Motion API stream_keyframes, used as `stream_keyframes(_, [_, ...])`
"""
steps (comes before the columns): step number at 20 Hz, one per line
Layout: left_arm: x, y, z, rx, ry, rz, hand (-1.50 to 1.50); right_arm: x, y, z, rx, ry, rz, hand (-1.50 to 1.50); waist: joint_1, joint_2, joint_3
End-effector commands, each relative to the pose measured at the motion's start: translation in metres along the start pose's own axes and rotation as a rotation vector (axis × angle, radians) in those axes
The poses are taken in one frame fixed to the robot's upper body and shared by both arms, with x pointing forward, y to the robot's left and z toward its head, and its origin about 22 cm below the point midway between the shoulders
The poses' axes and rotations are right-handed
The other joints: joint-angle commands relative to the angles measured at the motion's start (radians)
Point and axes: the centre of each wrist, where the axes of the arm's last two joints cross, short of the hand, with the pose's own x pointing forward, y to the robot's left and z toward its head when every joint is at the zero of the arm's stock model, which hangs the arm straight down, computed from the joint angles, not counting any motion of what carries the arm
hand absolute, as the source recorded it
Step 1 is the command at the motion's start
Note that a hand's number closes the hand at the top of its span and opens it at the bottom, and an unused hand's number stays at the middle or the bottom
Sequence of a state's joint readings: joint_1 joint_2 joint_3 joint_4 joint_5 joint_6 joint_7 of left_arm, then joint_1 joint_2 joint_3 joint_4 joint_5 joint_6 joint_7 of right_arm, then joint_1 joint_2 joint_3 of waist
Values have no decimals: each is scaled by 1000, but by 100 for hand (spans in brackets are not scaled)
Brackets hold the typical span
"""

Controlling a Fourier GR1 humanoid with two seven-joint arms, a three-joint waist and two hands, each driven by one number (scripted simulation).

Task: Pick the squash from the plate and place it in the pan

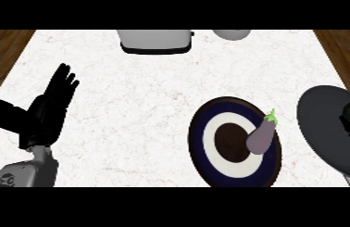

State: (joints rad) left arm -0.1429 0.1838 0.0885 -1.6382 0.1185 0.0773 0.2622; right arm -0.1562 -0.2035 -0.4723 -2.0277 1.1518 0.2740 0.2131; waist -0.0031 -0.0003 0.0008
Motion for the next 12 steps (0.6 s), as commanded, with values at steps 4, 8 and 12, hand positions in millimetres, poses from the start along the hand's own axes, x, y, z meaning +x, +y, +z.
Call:
stream_keyframes(4, [-15, -1, -12, -4, 16, -6, 0, -81, 15, -32, 5, 0, -29, 150, -1, 2, 0])
stream_keyframes(8, [-17, -14, 2, -26, 7, -8, 0, -107, 52, -53, 52, -17, -81, 150, 10, 2, 0])
stream_keyframes(12, [10, 11, 3, -26, -4, -10, 0, -131, 81, -57, 101, -46, -98, 150, 12, 1, 0])
